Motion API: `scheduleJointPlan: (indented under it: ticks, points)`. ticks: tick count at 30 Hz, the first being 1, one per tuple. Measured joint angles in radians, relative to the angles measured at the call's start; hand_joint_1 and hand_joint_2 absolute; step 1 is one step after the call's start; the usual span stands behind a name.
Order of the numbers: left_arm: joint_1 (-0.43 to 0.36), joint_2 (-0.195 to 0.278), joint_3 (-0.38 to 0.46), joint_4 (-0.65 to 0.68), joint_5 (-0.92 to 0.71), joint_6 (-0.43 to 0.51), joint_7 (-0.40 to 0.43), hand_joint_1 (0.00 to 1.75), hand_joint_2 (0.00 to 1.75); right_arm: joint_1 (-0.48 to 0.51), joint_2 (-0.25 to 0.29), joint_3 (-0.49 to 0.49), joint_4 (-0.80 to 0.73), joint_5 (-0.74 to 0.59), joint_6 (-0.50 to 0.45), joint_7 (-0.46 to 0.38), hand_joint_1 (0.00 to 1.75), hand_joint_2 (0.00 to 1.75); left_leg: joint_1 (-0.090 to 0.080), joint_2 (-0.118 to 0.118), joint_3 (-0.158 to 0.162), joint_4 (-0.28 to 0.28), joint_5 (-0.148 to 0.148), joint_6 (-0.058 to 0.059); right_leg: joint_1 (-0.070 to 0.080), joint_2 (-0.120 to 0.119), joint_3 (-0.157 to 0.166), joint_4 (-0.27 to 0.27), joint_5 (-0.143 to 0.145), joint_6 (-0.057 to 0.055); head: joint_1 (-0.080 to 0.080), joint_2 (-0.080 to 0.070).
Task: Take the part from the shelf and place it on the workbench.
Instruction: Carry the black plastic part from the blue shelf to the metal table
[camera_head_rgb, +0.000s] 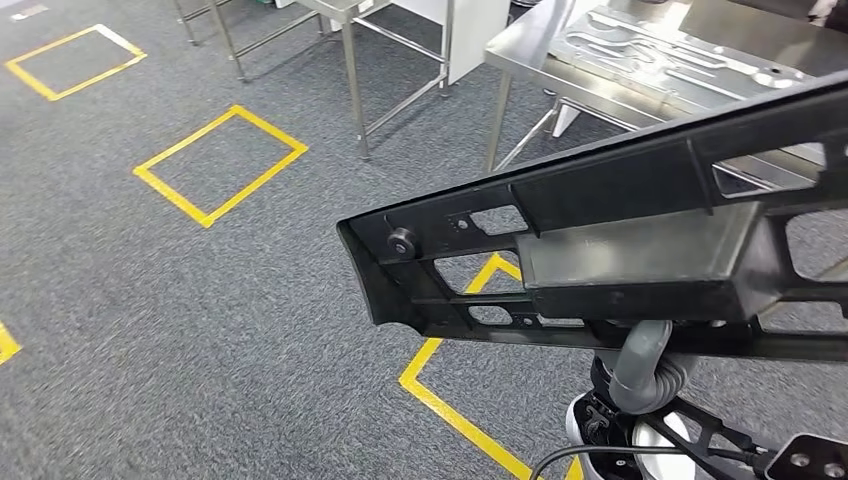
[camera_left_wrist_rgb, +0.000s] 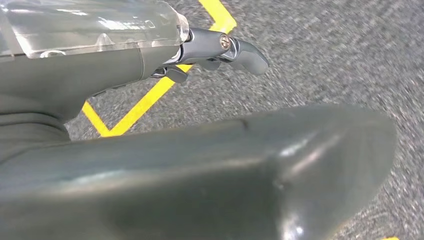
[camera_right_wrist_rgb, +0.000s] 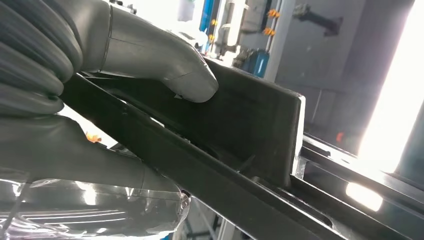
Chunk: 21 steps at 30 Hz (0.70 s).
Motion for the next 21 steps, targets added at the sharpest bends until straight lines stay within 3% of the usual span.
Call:
scheduleJointPlan:
  ticks: [1,3,5,7,9,11,12,13,14,15,16,18,20,21]
  points:
    - [0.0,0.0,0.002,0.0,0.0,0.0,0.0,0.0,0.0,-0.001,0.006,-0.005,0.007,-0.007,0.014,0.0,1.75,1.75,0.005,-0.012,0.029,-0.067,0.039,-0.002,-0.002,0.012,-0.001,0.006,-0.003,0.004,0.0,0.0]
    - [-0.001,-0.001,0.006,0.0,-0.001,0.0,0.003,0.0,0.0,-0.003,0.022,-0.015,0.024,-0.025,0.051,0.0,1.75,1.75,0.013,-0.058,0.078,-0.182,0.082,-0.003,-0.002,0.035,-0.009,0.02,-0.008,0.015,0.0,0.0]
    - [-0.003,-0.001,0.01,0.0,-0.003,0.0,0.006,0.0,0.0,-0.006,0.04,-0.023,0.042,-0.039,0.083,0.0,1.75,1.75,0.013,-0.081,0.091,-0.214,0.082,0.007,-0.004,0.055,-0.02,0.026,-0.007,0.028,0.0,0.0]
    - [-0.007,-0.004,0.014,0.0,-0.005,0.0,0.007,0.0,0.0,-0.007,0.051,-0.031,0.056,-0.043,0.1,0.0,1.75,1.75,0.01,-0.062,0.092,-0.218,0.087,0.023,-0.007,0.065,-0.027,0.026,-0.003,0.041,0.0,0.0]
    - [-0.007,-0.007,0.017,0.0,-0.007,0.002,0.007,0.0,0.0,-0.012,0.058,-0.038,0.066,-0.043,0.109,0.0,1.75,1.75,0.011,-0.04,0.093,-0.225,0.092,0.038,-0.005,0.025,-0.046,0.066,-0.028,0.049,0.0,0.0]
    - [-0.005,-0.008,0.022,0.0,-0.008,0.003,0.006,0.0,0.0,-0.017,0.063,-0.041,0.076,-0.042,0.113,0.0,1.75,1.75,0.007,-0.016,0.092,-0.227,0.093,0.046,-0.004,-0.027,-0.103,0.186,-0.09,0.054,0.0,0.0]
    - [-0.003,-0.008,0.025,0.0,-0.008,0.004,0.006,0.0,0.0,-0.018,0.064,-0.041,0.081,-0.042,0.113,0.0,1.75,1.75,0.004,-0.003,0.092,-0.227,0.092,0.048,-0.004,-0.037,-0.136,0.253,-0.118,0.055,0.0,0.0]
    - [-0.002,-0.008,0.027,0.0,-0.008,0.005,0.007,0.0,0.0,-0.018,0.065,-0.042,0.087,-0.042,0.114,0.0,1.75,1.75,0.001,0.01,0.092,-0.227,0.091,0.05,-0.005,-0.041,-0.158,0.301,-0.132,0.055,0.0,0.0]
    - [-0.002,-0.009,0.029,0.0,-0.009,0.008,0.007,0.0,0.0,-0.018,0.066,-0.044,0.092,-0.041,0.114,0.0,1.75,1.75,-0.001,0.021,0.093,-0.227,0.09,0.05,-0.004,-0.043,-0.164,0.313,-0.127,0.053,0.0,0.0]
    - [-0.002,-0.009,0.03,0.0,-0.009,0.011,0.007,0.0,0.0,-0.019,0.067,-0.046,0.096,-0.041,0.115,0.0,1.75,1.75,-0.003,0.032,0.094,-0.227,0.089,0.051,-0.003,-0.046,-0.149,0.285,-0.106,0.048,0.0,0.0]
    - [-0.004,-0.009,0.031,0.0,-0.01,0.015,0.008,0.0,0.0,-0.019,0.068,-0.047,0.1,-0.04,0.116,0.0,1.75,1.75,-0.006,0.043,0.096,-0.227,0.088,0.051,0.001,-0.055,-0.116,0.223,-0.073,0.041,0.0,0.0]
    - [-0.005,-0.012,0.032,0.0,-0.01,0.021,0.01,0.0,0.0,-0.024,0.07,-0.048,0.104,-0.039,0.117,0.0,1.75,1.75,-0.012,0.061,0.101,-0.227,0.084,0.048,0.016,-0.098,-0.044,0.084,-0.024,0.02,0.0,0.0]
    - [-0.006,-0.015,0.036,0.0,-0.01,0.024,0.011,0.0,0.0,-0.03,0.071,-0.049,0.107,-0.038,0.12,0.0,1.75,1.75,-0.015,0.079,0.104,-0.228,0.081,0.041,0.028,-0.121,-0.017,0.024,-0.013,0.007,0.0,0.0]
    - [-0.006,-0.015,0.038,0.0,-0.01,0.024,0.011,0.0,0.0,-0.031,0.071,-0.05,0.109,-0.038,0.122,0.0,1.75,1.75,-0.016,0.09,0.106,-0.23,0.08,0.037,0.029,-0.112,-0.018,0.021,-0.011,0.005,0.0,0.0]
